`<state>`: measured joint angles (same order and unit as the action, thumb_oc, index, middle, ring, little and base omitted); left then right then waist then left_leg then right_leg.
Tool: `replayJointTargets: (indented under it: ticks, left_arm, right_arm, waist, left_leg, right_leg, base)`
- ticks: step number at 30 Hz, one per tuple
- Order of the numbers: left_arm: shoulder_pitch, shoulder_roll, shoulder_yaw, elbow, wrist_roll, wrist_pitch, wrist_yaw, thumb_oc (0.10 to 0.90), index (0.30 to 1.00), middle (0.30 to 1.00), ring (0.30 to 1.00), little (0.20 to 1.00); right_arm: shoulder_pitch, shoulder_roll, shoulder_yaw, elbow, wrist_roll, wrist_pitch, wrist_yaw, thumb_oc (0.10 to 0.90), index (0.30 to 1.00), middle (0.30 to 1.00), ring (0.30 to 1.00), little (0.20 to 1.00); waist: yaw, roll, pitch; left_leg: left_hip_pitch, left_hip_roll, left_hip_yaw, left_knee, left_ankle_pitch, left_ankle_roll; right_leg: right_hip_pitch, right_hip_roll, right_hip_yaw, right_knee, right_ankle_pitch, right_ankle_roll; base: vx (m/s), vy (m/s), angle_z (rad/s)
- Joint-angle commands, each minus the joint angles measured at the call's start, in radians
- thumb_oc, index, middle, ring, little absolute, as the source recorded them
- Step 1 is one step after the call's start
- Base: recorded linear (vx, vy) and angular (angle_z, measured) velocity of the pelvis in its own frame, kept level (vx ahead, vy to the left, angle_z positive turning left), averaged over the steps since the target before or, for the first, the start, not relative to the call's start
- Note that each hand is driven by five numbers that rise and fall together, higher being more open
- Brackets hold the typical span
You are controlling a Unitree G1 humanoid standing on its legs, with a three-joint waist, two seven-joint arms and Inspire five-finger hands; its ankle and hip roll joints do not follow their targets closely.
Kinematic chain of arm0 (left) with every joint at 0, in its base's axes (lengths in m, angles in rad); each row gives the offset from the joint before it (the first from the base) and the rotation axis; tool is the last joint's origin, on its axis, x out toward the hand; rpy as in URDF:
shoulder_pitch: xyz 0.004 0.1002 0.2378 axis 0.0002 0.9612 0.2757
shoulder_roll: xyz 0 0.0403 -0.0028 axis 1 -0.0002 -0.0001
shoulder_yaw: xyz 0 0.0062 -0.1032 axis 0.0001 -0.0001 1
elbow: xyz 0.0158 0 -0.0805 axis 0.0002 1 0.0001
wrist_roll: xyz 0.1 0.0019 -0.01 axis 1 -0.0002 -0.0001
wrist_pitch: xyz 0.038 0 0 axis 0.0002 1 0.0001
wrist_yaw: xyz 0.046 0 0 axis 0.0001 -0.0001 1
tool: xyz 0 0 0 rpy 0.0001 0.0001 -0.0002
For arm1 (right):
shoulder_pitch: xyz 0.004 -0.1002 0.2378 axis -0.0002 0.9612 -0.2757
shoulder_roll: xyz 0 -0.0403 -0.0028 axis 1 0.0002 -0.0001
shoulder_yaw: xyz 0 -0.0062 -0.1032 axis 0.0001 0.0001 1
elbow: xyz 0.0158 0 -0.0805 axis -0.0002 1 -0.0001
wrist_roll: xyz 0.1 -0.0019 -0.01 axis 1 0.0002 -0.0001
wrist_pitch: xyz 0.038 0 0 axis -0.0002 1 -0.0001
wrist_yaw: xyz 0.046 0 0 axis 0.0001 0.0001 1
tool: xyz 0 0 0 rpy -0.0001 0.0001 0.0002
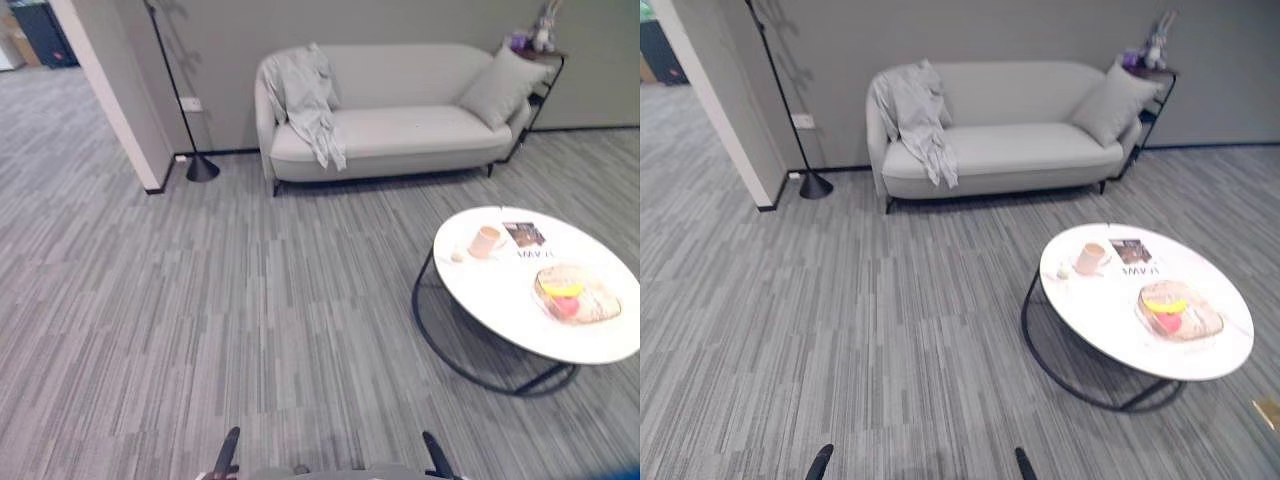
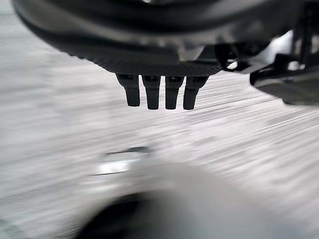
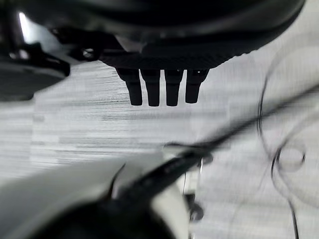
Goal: Hang the clothes on the sofa on the clothes rack.
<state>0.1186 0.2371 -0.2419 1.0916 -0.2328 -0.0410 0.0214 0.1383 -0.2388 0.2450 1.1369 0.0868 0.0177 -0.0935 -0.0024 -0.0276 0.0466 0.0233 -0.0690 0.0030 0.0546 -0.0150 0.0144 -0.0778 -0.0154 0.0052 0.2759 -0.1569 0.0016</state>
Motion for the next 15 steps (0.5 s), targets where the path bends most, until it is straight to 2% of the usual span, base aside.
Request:
replayJointTargets:
  ticks: [1, 13, 15]
  left_arm:
    - [-0.167, -0.027, -0.007, -0.018, -0.021, -0.093, 0.015, 0.8, 0.9, 0.9, 0.9, 0.9]
    - [-0.172, -0.041, 0.015, 0.029, -0.036, -0.09, 0.051, 0.8, 0.9, 0.9, 0.9, 0.9]
    - [-0.178, -0.04, 0.034, 0.024, -0.078, -0.087, 0.057, 0.8, 0.9, 0.9, 0.9, 0.9]
  right_arm:
    - [-0.121, -0.021, 0.024, 0.001, 0.035, -0.03, -0.03, 0.8, 0.9, 0.9, 0.9, 0.9]
    - [-0.112, -0.03, -0.029, -0.038, 0.107, -0.052, -0.059, 0.8, 0.9, 0.9, 0.9, 0.9]
    - [-0.13, -0.027, -0.033, -0.053, 0.13, -0.054, -0.061, 0.8, 0.9, 0.9, 0.9, 0.9]
  waist:
    - [-0.013, -0.031, 0.067]
    - [-0.035, -0.024, 0.064]
    - [-0.035, -0.022, 0.072]
  left_leg:
    - [0.072, -0.015, -0.158, -0.142, -0.01, -0.013]
    - [0.119, 0.005, -0.115, -0.142, -0.041, -0.016]
    - [0.117, 0.013, -0.099, -0.142, -0.041, -0.015]
  right_leg:
    - [0.192, 0.009, 0.047, -0.363, 0.187, 0.049]
    - [0.224, 0.005, 0.042, -0.363, 0.174, 0.046]
    - [0.21, 0.008, 0.048, -0.344, 0.174, 0.047]
  base:
    - [0.02, -0.013, -0.09]
    - [0.05, -0.023, -0.08]
    - [0.05, -0.061, -0.12]
